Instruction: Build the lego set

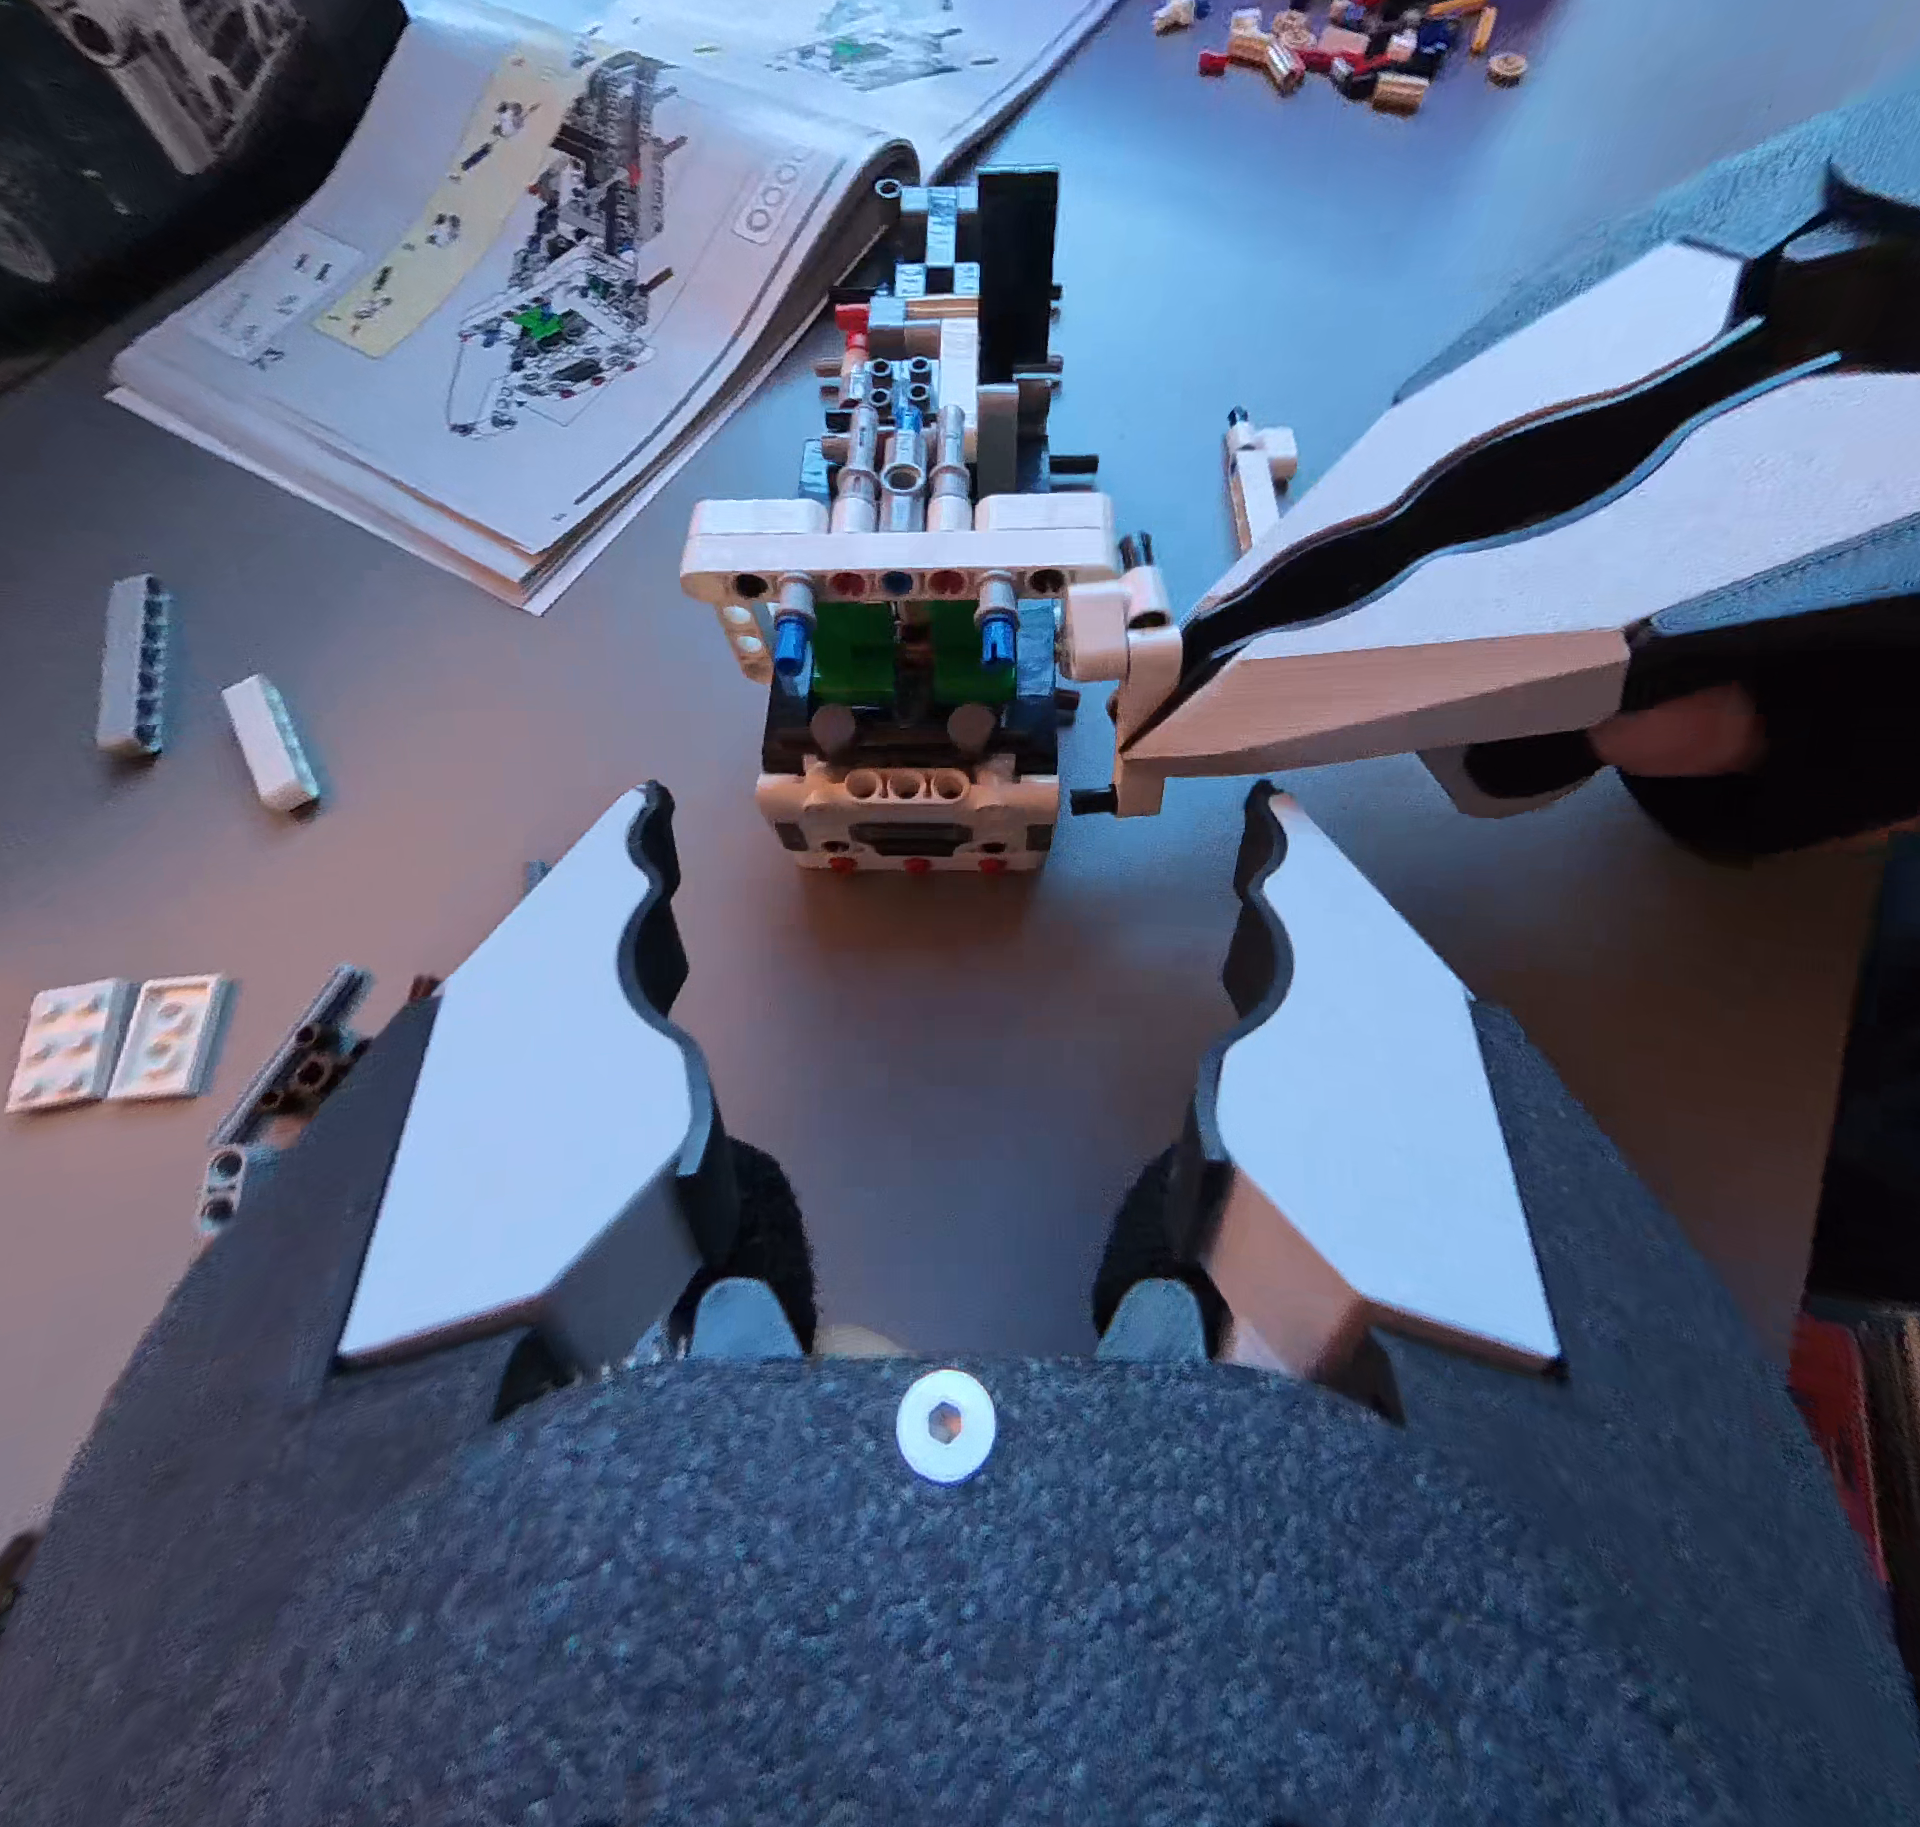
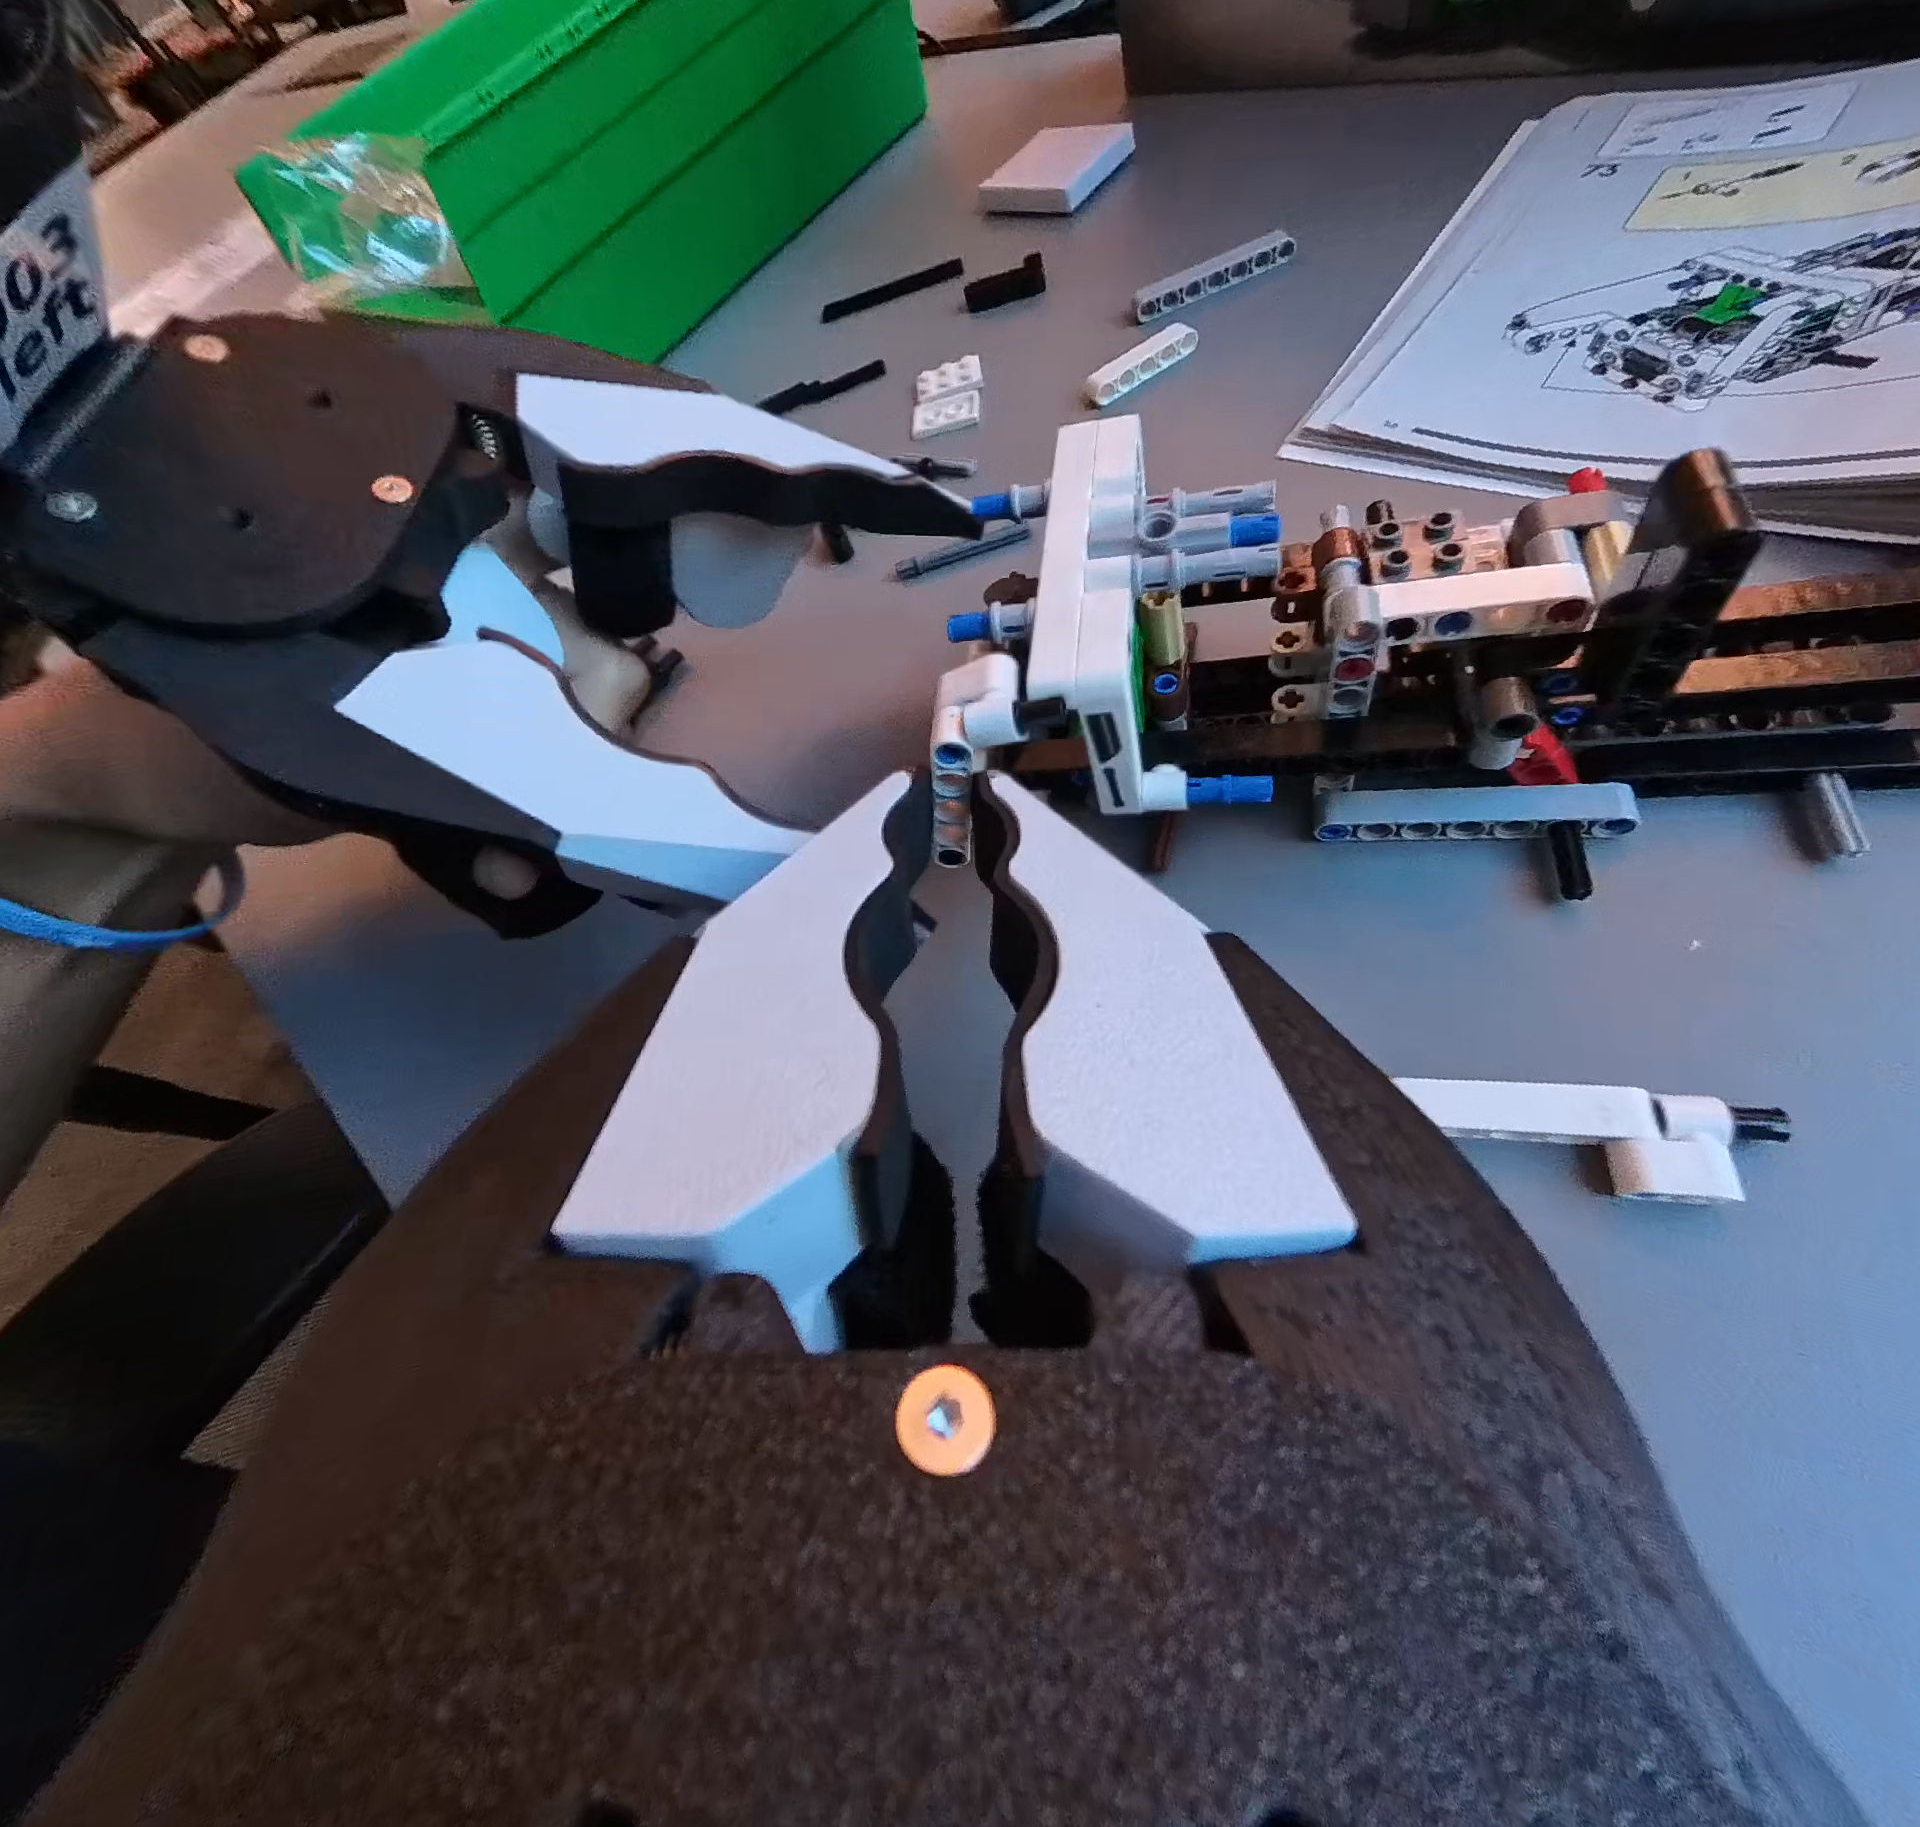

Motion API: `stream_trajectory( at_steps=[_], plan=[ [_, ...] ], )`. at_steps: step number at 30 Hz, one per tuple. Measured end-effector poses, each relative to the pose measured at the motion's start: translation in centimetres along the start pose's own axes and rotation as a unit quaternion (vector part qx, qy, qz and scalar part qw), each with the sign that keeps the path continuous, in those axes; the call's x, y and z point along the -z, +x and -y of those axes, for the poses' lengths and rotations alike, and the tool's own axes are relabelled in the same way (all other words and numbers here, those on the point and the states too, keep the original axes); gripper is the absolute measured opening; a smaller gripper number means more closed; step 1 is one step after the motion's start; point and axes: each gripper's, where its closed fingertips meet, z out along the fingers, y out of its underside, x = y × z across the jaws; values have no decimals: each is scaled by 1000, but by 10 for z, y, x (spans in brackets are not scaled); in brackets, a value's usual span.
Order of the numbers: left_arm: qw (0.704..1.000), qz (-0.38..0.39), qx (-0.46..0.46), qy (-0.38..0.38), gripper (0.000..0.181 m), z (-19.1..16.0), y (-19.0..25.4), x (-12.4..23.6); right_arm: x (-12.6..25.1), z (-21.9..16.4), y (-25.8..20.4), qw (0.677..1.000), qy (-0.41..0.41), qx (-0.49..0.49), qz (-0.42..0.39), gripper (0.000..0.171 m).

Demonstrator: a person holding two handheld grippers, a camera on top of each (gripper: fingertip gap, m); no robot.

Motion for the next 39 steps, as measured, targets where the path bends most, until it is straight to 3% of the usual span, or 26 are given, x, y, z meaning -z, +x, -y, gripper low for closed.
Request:
stream_trajectory(
  at_steps=[11,28,39],
  plan=[
    [999,-36,-16,-23,82,-2,-1,-15,-4,4,4,999,7,13,-29,7],
    [999,-28,-22,-24,79,-3,-2,-15,-4,3,4,997,6,42,-56,7],
    [999,-23,-17,-25,79,-3,1,-16,-2,1,4,999,-1,9,-34,7]
  ],
)
